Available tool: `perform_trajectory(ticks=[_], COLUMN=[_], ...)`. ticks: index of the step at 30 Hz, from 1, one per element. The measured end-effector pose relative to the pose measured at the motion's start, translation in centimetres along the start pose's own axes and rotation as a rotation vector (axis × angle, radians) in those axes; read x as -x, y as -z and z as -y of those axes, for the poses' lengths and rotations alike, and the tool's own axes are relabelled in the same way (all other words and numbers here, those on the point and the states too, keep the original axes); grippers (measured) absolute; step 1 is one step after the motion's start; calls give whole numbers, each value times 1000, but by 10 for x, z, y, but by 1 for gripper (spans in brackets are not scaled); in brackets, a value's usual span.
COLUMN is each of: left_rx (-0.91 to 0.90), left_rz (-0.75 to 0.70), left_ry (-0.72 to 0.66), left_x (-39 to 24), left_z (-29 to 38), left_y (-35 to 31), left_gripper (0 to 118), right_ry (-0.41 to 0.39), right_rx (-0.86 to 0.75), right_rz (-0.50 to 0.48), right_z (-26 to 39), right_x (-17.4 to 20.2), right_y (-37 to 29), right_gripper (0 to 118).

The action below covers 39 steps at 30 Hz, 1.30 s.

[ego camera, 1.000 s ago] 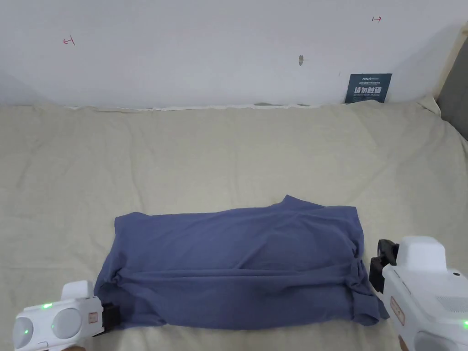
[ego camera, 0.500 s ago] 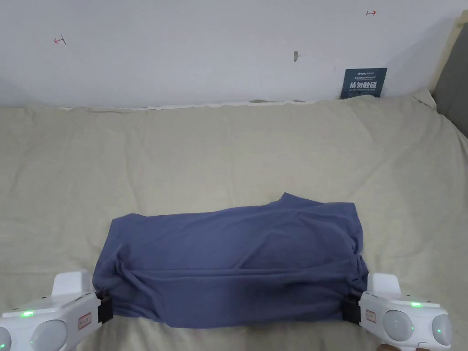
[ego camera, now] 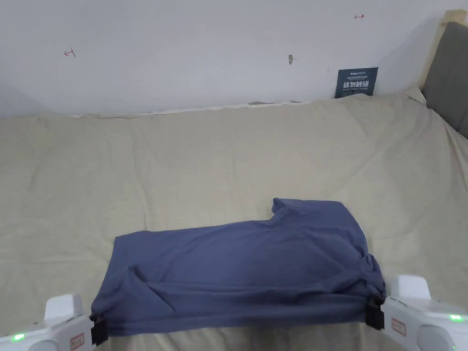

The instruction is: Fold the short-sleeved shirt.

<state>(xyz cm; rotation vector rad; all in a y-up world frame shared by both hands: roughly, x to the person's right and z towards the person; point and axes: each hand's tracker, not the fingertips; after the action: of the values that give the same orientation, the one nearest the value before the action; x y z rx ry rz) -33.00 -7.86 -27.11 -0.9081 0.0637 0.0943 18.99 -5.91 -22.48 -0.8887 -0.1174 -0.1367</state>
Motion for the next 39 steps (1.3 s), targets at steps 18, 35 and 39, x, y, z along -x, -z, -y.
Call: perform_trajectory(ticks=[18,35,39], left_rx=[-36,-729,-697], left_rz=[7,36,74], left_ry=[-95,98,105], left_x=[-12,-120,-125], left_z=[32,-51,-52], left_y=[-28,-138,-130], left_gripper=[113,0,0], right_ry=[45,-128,-125], right_rx=[-70,-677,-682], right_rz=[11,60,55], right_z=[12,-63,-63], right_x=[3,51,66], right_y=[-28,-107,-119], right_gripper=[97,2,1])
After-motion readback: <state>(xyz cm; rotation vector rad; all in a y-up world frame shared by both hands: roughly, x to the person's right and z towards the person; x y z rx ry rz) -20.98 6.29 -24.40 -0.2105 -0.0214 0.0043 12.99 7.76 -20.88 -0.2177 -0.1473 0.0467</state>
